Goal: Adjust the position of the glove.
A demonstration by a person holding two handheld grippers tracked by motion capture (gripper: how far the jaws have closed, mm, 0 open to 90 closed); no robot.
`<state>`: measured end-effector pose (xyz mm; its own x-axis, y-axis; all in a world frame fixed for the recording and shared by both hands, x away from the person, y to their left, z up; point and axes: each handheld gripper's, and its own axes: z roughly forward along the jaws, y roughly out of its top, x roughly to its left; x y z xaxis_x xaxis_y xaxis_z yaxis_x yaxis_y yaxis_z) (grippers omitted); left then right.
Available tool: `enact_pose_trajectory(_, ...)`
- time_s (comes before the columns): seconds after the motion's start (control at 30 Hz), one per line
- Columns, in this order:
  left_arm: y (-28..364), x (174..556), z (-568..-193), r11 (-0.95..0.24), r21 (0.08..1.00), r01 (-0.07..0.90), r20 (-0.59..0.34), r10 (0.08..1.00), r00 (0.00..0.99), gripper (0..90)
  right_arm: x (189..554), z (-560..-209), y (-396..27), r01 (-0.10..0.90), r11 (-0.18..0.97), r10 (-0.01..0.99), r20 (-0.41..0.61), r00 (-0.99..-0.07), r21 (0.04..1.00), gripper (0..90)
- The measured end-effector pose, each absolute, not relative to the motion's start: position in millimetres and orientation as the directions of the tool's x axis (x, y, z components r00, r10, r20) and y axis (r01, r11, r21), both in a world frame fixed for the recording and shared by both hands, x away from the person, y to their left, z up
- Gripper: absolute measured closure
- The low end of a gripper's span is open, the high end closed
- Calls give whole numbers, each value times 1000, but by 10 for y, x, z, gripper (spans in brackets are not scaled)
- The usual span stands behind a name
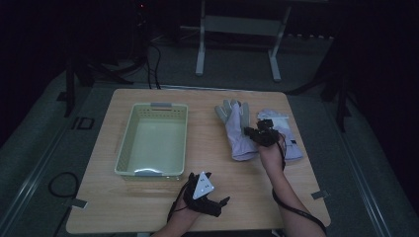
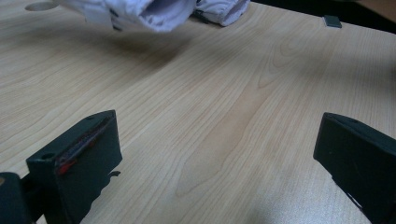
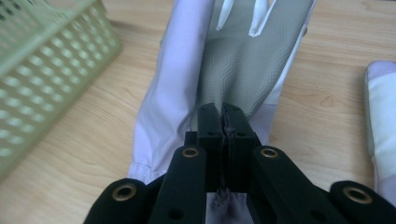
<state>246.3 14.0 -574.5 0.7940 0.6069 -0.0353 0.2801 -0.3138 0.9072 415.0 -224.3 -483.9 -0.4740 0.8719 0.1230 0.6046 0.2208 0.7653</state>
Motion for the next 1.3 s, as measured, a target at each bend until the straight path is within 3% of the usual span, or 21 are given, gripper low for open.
enact_pose_trajectory(0.27, 138, 2460, -5745, -318, 907, 278, -31, 606, 795, 10, 3758, -4722, -2248, 581, 143, 885, 159, -437, 801, 874)
enact_pose_trajectory(0.63, 137, 2460, -5745, -318, 907, 277, -31, 605, 795, 10, 3447, -4967, -2199, 616, 61, 889, 238, -391, 785, 874)
enact_pose_trajectory(1.3, 136, 2465, -5746, -319, 905, 281, -35, 604, 796, 10, 3440, -5445, -2319, 675, 46, 911, 246, -331, 737, 868)
